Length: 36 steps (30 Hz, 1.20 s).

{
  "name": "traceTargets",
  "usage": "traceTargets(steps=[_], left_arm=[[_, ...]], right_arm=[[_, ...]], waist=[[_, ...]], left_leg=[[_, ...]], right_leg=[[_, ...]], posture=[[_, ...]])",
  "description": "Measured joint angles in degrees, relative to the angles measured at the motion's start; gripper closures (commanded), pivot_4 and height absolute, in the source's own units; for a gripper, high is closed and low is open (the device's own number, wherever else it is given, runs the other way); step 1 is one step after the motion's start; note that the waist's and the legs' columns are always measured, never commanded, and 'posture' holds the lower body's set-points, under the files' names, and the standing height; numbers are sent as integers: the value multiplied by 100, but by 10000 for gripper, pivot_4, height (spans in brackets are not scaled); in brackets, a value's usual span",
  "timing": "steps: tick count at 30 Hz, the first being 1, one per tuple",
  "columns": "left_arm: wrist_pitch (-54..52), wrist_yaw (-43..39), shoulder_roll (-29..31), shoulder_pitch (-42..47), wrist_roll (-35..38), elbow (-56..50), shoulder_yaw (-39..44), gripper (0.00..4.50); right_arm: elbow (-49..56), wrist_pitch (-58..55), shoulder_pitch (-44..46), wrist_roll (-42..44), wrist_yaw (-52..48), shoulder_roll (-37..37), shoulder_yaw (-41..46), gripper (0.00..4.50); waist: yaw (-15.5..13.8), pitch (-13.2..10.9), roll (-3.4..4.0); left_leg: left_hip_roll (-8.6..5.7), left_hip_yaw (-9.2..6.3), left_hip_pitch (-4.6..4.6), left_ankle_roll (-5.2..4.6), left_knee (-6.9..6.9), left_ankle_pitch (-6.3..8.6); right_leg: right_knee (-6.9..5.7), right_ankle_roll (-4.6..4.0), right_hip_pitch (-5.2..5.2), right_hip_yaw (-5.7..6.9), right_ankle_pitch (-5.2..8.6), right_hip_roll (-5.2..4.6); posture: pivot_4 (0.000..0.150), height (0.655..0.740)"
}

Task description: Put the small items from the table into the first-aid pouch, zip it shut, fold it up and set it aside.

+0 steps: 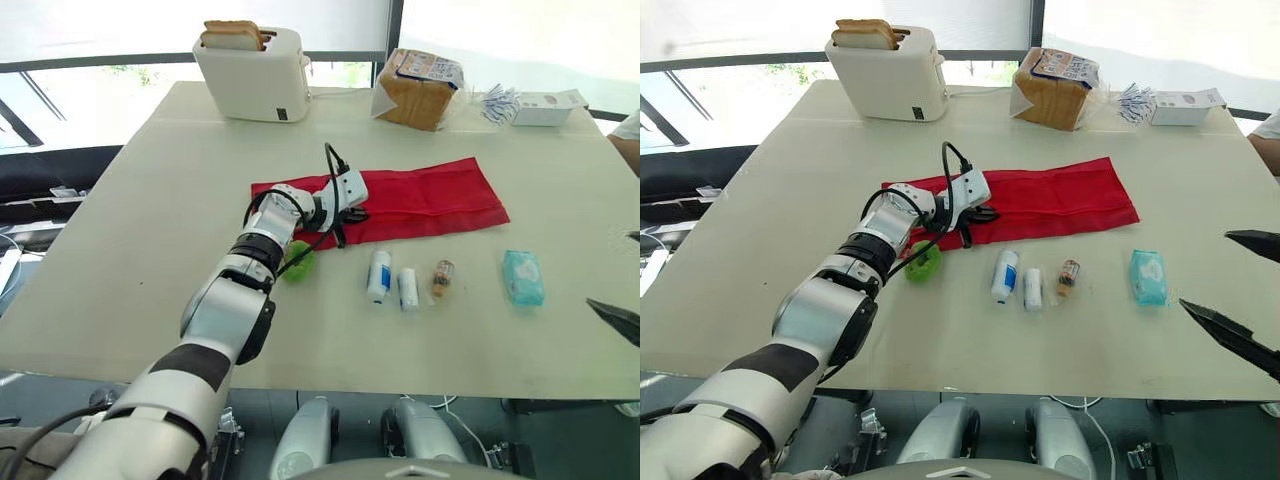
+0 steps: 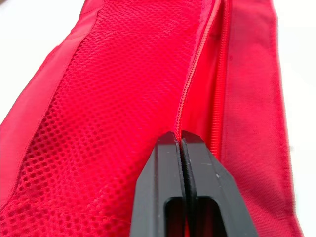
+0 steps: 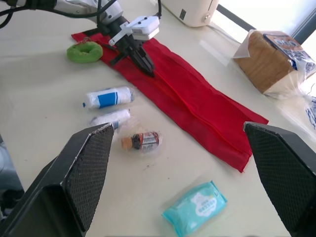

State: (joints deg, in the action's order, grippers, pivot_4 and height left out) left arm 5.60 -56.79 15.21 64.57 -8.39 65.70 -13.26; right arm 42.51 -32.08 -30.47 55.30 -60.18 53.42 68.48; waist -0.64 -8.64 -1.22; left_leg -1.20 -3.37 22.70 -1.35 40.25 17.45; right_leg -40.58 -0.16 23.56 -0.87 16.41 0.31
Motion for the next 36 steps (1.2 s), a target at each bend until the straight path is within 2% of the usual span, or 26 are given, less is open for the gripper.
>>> traceTargets(steps=[5, 10, 13, 14, 15, 16, 18, 22, 23, 26, 35, 36], left_arm=[[22, -702, 218, -15, 193, -56, 161, 44750], [-262, -1221, 393, -92, 434, -331, 377, 44750], [-421, -1275, 527, -272, 475, -575, 383, 44750], [-427, -1271, 524, -285, 474, -598, 380, 44750], [-432, -1227, 525, -309, 471, -651, 379, 44750], [-440, -1135, 534, -349, 466, -709, 382, 44750], [-484, -1014, 493, -398, 461, -811, 378, 44750], [-569, -905, 443, -431, 455, -947, 370, 44750], [-641, -894, 506, -461, 453, -1015, 375, 44750], [-758, -908, 474, -517, 457, -1271, 367, 44750], [-1226, -940, 527, -702, 471, -1853, 366, 44750], [-1264, -940, 524, -712, 471, -1905, 366, 44933]], right_arm=[[115, -8, 231, 68, 32, 23, -190, 0], [603, -50, 537, 282, 707, -71, -1046, 0], [952, -733, 1744, 151, 2707, -103, -3153, 0], [970, -856, 1865, 121, 2904, -109, -3434, 0], [961, -1150, 2205, 15, 3333, -190, -4069, 0], [856, -1551, 2809, -110, 3941, -486, -4935, 0], [602, -2261, 3628, -76, 4887, -1227, -5995, 0], [241, -3392, 4731, -147, 6175, -2196, -7035, 0], [-158, -3788, 5211, -184, 6684, -3009, -7251, 0], [-880, -4382, 5683, -307, 7347, -4099, -7387, 0], [-1110, -5322, 5521, -873, 7800, -4889, -7254, 0], [-1091, -5370, 5522, -969, 7793, -4928, -7254, 2526]], waist=[[4, -1, -1], [-2, -2, -3], [72, -6, -9], [81, -6, -8], [96, -6, -10], [109, -6, -11], [123, -9, -6], [116, -8, -4], [140, -6, -8], [132, -6, -6], [163, -4, -3], [168, -4, -3]], left_leg=[[1, -1, 1, 0, 0, 0], [1, -4, 2, 1, 2, -1], [2, -5, 1, 25, 6, -14], [2, -5, 1, 26, 5, -15], [2, -10, 4, 27, 5, -16], [3, -12, 5, 30, 5, -17], [0, -12, 13, 32, 3, -18], [-6, -10, 29, 33, 4, -19], [-6, -7, 29, 33, 4, -19], [-8, -9, 30, 32, 4, -19], [-17, -8, 28, 31, 3, -18], [-17, -8, 27, 31, 3, -18]], right_leg=[[0, 0, 0, 0, 0, 0], [0, 0, 0, 2, 0, -3], [-7, -1, 5, 0, 0, -12], [-7, -2, 5, 0, 1, -12], [-6, -3, 5, 4, 1, -12], [-5, -3, 8, 6, 1, -12], [-4, -3, 17, 5, 2, -17], [-8, -3, 33, 6, 1, -26], [-10, -2, 35, 4, 1, -26], [-15, -3, 40, 6, 1, -27], [-19, -1, 40, 5, 1, -32], [-19, -1, 40, 5, 1, -32]], posture=[[1500, 7400], [1500, 7400], [1500, 7400], [1500, 7400], [1500, 7400], [1500, 7400], [1500, 7400], [1500, 7400], [1500, 7400], [1500, 7400], [1500, 7400], [1500, 7400]])
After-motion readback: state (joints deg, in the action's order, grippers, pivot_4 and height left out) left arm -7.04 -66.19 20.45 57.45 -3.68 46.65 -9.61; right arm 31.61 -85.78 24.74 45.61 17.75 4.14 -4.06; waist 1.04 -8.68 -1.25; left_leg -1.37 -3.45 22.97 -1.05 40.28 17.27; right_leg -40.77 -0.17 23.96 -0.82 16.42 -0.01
